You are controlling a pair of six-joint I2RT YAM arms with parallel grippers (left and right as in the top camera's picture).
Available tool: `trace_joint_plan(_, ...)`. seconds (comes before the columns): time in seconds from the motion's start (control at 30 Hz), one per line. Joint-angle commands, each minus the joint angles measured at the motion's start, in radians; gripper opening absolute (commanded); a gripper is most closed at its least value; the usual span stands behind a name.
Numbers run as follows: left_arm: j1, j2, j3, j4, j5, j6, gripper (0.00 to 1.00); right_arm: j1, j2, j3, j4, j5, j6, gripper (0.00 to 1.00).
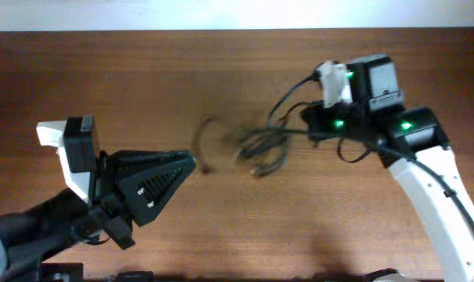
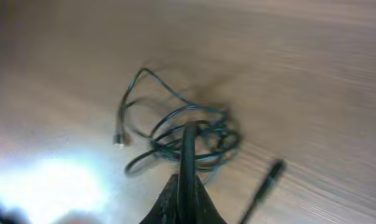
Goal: Untangle cables
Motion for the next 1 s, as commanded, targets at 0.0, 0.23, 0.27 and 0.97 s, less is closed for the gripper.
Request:
trace_joint_plan(0.0, 0.001, -0.003, 0.012, 0.035, 0.019, -0.024, 0.13, -0.102, -0.007, 0.01, -0.076, 0.035, 0.02, 0.04)
trace_joint_plan(0.23, 0.001, 0.0, 0.011, -0.516, -0.051, 0.539, 0.64, -0.111, -0.021, 0.01, 0.09, -0.686, -0.019, 0.04)
trace_joint_plan(0.27, 0.001, 0.0, 0.011, -0.592, -0.104, 0.599, 0.72, -0.111, -0.029, 0.01, 0.127, -0.744, 0.014, 0.04)
trace_joint_plan(0.97, 0.0, 0.0, 0.011, -0.878, -0.065, 1.186, 0.99, 0.177, -0.147, 0.01, 0.879, -0.684, 0.705, 0.04)
